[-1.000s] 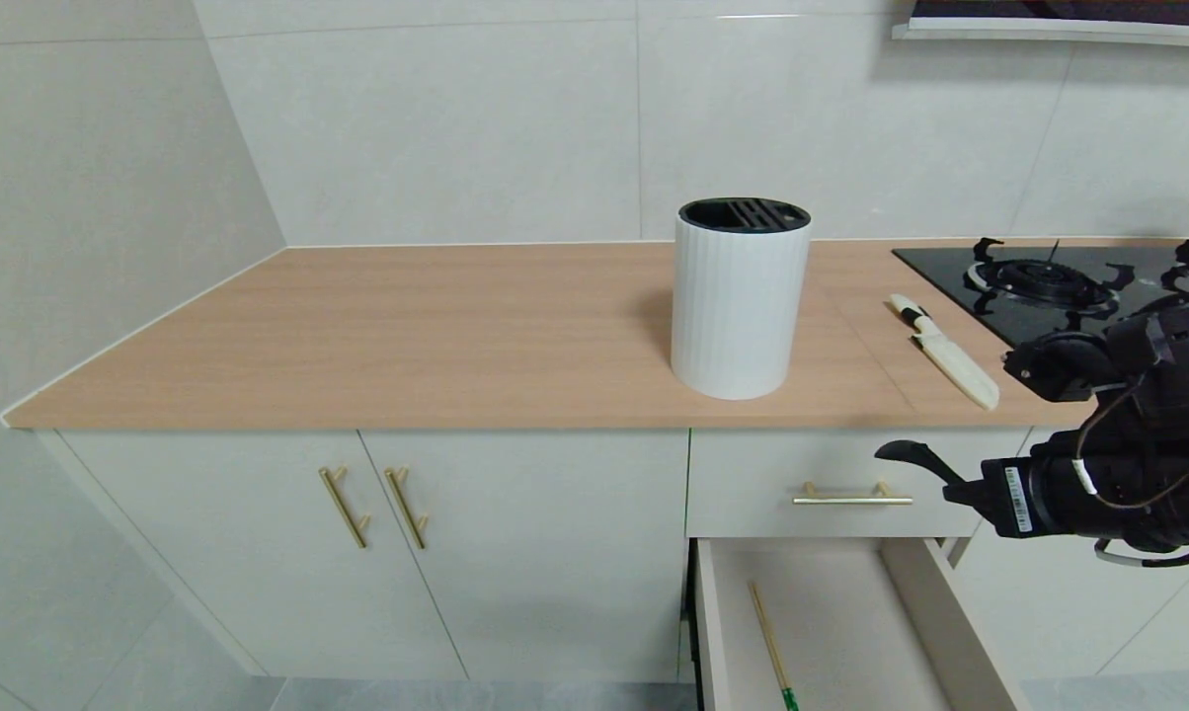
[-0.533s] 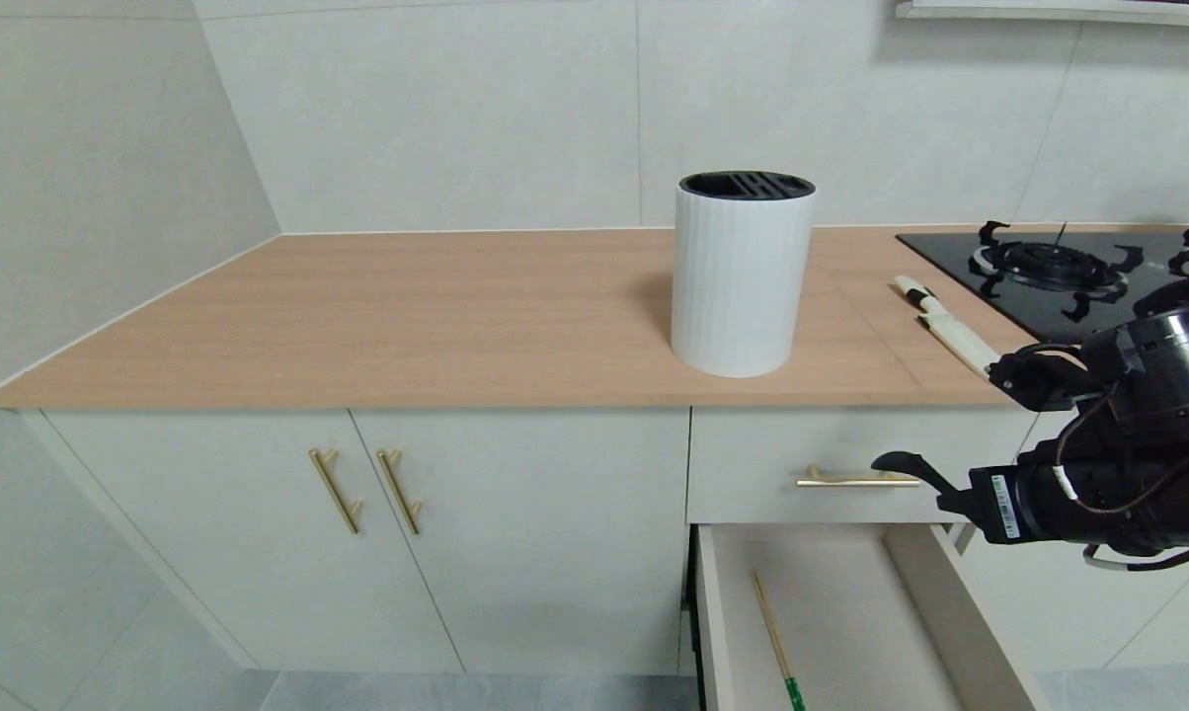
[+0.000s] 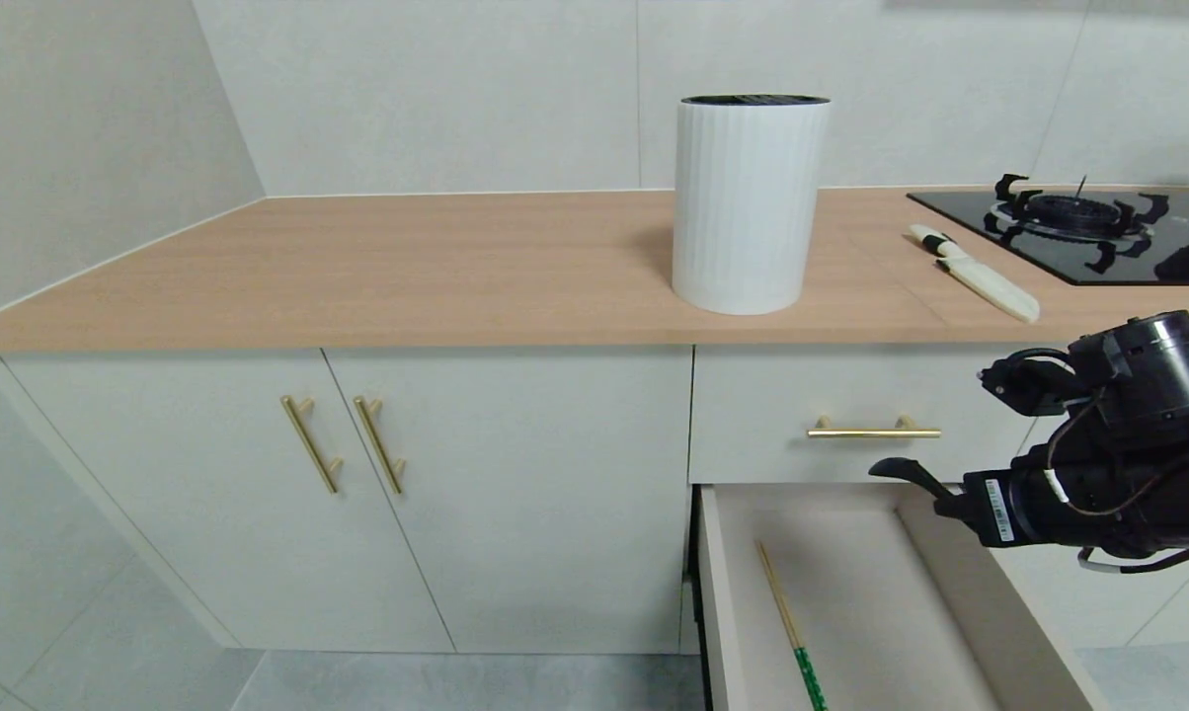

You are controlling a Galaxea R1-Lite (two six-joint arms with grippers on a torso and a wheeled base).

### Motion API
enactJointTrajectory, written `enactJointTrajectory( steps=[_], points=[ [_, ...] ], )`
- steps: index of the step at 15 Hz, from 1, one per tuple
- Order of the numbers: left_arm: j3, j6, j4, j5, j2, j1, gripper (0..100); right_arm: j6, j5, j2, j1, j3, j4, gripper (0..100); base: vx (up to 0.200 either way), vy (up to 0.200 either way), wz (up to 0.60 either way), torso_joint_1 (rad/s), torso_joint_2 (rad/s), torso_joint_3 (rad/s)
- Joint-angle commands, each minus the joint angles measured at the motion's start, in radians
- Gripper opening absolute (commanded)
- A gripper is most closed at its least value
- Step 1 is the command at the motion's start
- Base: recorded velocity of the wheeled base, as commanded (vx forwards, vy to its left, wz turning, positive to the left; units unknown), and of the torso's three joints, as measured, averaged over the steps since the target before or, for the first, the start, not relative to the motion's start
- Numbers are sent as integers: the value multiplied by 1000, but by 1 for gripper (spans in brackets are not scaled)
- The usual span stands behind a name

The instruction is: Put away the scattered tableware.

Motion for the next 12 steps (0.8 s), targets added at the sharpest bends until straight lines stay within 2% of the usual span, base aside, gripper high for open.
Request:
enactJointTrajectory(
  steps=[1,6,12],
  points=[
    [0,0,0,1,2,0,100,0,-1,10,0,0,0,0,0,0,0,-149,456,310],
    [0,0,0,1,2,0,100,0,-1,17,0,15,-28,0,0,0,0,-106,433,321],
    [0,2,0,1,2,0,100,0,-2,28,0,26,-49,0,0,0,0,-17,66,48]
  ],
)
